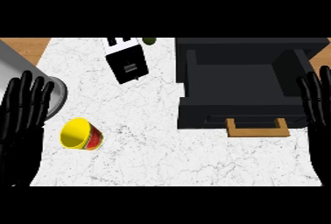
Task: Pick up the cup, place it into the drawer and close the drawer
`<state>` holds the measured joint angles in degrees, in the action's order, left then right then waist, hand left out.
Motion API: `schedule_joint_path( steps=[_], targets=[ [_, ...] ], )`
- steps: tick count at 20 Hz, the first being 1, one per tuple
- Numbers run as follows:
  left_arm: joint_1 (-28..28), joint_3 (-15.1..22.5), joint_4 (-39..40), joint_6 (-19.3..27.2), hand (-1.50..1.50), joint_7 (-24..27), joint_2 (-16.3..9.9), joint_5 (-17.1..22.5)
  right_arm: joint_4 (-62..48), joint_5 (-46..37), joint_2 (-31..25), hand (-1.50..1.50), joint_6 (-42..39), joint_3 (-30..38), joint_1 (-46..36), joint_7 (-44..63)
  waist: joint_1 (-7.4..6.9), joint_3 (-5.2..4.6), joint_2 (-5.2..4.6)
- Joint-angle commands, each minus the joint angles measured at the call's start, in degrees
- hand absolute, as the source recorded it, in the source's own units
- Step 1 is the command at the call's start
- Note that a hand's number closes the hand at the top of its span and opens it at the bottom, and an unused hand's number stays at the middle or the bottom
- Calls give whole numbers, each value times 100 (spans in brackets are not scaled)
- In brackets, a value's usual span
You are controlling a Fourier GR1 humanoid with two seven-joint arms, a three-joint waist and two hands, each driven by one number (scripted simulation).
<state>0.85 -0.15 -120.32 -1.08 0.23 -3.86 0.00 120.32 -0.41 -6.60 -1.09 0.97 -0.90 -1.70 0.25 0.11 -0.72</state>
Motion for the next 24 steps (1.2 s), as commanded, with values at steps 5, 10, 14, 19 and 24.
schedule_joint_path(
  steps=[5,10,14,19,24],
  targets=[
    [352,-118,-200,-2149,-150,57,-1015,2135,-185,158,9,-150,24,279,61,-72,-45,-25,88],
    [709,-513,568,-2793,-150,-408,-1302,3902,-336,-18,-294,-150,-213,128,-161,344,-60,-20,62],
    [740,-981,1343,-3455,-150,-290,-1694,4332,-7,-78,-169,-150,-268,-101,183,427,-9,-15,75],
    [548,-1183,2111,-3923,-150,-82,-1560,3906,-335,-94,-164,-150,-324,122,14,219,-21,-12,74],
    [444,-1588,2569,-3951,-150,7,-1794,3494,-760,49,-254,-150,-458,392,-117,-107,-30,-11,71]
  ],
)
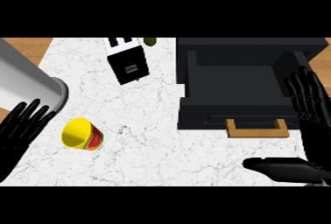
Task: Pick up the cup, place it into the drawer and close the drawer
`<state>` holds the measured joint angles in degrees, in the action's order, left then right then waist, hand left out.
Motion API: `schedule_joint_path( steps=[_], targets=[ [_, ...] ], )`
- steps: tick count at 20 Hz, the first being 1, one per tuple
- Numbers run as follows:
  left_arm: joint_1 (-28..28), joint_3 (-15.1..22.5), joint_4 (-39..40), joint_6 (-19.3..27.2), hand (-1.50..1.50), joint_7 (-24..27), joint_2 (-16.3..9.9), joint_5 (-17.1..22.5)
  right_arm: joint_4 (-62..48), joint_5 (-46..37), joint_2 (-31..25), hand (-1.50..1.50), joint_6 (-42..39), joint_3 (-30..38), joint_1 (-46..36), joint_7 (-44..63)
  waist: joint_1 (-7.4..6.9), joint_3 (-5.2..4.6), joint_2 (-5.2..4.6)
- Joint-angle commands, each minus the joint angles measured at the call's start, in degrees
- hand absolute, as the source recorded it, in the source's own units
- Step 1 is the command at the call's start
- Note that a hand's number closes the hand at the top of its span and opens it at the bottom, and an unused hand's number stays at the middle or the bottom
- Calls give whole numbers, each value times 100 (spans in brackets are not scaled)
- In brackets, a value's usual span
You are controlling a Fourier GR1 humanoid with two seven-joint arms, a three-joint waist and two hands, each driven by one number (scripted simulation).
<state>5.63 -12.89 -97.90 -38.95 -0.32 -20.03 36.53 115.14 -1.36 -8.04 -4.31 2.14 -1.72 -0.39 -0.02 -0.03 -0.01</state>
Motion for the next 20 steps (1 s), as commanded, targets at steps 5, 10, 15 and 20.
schedule_joint_path(
  steps=[5,10,15,20],
  targets=[
    [-810,-329,2290,-410,-150,1448,205,-1815,-230,127,-84,-150,-200,148,-158,-120,46,-3,-14],
    [-980,-502,3229,-300,-150,2386,-3,-2654,-155,-269,133,-150,16,-98,-47,-91,33,-2,-6],
    [-1502,-338,4698,-64,-150,3573,-153,-3529,-183,138,-92,-150,-251,298,-192,-28,45,-2,-7],
    [-1720,-159,5879,400,-150,4497,-38,-3974,-424,162,49,-150,-243,260,-303,-179,54,-6,-19]
  ],
)
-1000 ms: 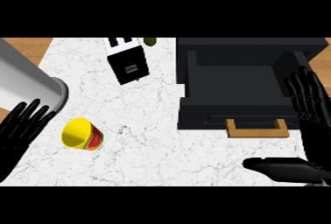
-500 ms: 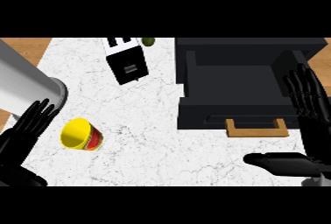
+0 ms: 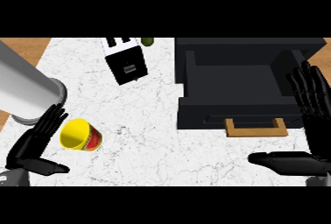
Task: Pick up the cup, place it into the drawer and close the drawer
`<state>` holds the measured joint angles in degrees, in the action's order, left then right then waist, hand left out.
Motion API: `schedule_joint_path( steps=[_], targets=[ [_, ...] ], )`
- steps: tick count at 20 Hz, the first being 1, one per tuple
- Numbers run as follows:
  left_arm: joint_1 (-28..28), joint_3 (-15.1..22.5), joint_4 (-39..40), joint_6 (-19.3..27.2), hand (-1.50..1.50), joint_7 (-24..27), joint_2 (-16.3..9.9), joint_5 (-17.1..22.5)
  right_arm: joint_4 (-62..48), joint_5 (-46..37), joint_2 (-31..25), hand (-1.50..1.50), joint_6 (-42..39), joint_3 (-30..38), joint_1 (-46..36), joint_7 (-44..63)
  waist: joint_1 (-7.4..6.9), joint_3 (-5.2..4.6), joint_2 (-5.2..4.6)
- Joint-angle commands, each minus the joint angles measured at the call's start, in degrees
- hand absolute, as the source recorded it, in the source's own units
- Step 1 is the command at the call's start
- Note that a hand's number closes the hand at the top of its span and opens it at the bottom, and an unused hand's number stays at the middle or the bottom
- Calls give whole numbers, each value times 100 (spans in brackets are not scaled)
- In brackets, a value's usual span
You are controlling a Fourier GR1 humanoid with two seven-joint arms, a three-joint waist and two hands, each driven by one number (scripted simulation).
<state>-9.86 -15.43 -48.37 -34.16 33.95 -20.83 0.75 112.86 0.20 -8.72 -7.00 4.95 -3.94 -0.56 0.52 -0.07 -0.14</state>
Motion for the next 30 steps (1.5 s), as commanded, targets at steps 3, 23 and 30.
schedule_joint_path(
  steps=[3,23,30],
  targets=[
    [-682,-16,1610,-377,-150,1147,-312,-254,372,46,38,-150,-66,-46,208,97,41,-4,-3],
    [-1419,371,3239,185,-150,2589,-136,-732,61,145,16,-150,-152,32,-74,99,135,-23,-52],
    [-1592,423,3403,193,-150,2648,20,-725,-177,235,-72,-150,-300,82,-218,28,143,-25,-65]
  ],
)
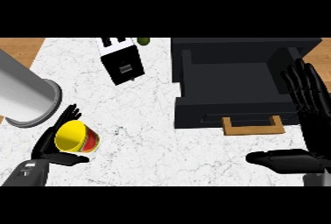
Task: Pick up the cup, place it into the drawer and close the drawer
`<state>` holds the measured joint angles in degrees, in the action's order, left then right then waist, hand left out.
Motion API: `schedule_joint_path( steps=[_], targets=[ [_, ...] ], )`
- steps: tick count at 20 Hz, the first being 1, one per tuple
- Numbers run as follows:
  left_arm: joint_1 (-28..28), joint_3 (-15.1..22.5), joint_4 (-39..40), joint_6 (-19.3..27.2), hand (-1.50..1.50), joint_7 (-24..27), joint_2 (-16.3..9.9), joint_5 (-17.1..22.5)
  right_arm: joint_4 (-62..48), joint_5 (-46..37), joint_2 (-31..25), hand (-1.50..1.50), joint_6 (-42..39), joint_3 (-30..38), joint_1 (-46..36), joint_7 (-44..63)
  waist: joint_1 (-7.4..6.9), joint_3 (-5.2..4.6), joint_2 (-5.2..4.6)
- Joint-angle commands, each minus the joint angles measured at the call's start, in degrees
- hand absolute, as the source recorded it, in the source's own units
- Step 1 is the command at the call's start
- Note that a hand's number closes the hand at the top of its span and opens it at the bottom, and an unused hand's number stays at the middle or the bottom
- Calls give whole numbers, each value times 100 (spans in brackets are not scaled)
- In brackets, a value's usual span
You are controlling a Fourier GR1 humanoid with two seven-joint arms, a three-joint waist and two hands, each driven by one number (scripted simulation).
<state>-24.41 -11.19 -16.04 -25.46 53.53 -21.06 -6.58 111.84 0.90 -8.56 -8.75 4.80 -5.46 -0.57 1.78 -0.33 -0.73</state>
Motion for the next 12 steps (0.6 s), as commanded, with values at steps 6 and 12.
schedule_joint_path(
  steps=[6,12],
  targets=[
    [-140,43,105,-1137,-150,737,117,117,156,-159,146,-150,98,-198,148,114,15,-3,11],
    [-245,65,30,-1567,-150,627,311,292,13,45,35,-150,-36,24,203,-5,21,1,4]
  ],
)
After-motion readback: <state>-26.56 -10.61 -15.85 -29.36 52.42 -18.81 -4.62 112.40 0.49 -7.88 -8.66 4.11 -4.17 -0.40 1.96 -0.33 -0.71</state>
